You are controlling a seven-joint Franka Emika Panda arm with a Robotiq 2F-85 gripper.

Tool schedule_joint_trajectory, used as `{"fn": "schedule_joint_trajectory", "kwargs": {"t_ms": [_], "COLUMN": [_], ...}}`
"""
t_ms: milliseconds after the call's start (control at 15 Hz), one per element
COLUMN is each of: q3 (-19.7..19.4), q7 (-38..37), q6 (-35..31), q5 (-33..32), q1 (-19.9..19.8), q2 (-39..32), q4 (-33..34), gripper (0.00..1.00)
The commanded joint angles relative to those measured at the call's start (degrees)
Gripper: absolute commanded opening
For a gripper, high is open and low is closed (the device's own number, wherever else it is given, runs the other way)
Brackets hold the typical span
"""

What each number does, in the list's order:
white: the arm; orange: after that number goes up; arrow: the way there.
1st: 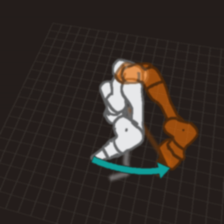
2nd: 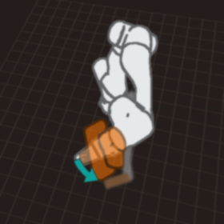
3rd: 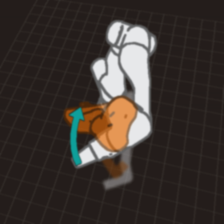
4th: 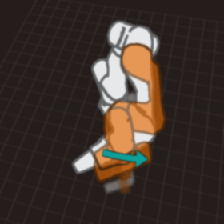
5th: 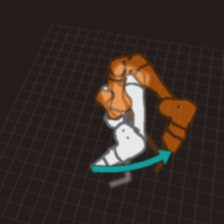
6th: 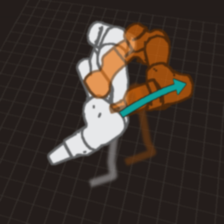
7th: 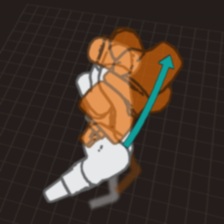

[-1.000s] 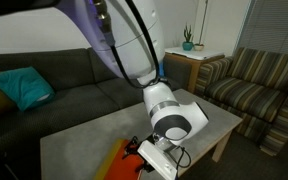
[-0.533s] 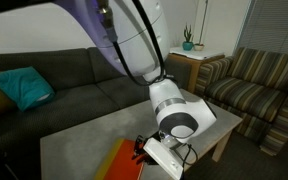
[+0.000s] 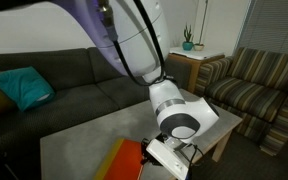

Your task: Open the first cover of the book

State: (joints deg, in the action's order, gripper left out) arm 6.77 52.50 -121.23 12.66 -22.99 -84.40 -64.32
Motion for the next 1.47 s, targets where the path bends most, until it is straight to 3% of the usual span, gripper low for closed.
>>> {"fn": "schedule_joint_trajectory", "kwargs": {"t_ms": [0,400,1400], "q3": [-2.7,-3.2,-0.9], "q7": [-5.0,-12.6,-12.0], "q6": [-5.5,-9.3,-8.2], "q5": [-1.1,-3.2,-2.5], "q1": [2.7,3.9,1.8], "q2": [0.0,-0.1,-0.2], "q4": [-0.5,-1.6,-4.6], "gripper": [0.0,0.0,0.0]}}
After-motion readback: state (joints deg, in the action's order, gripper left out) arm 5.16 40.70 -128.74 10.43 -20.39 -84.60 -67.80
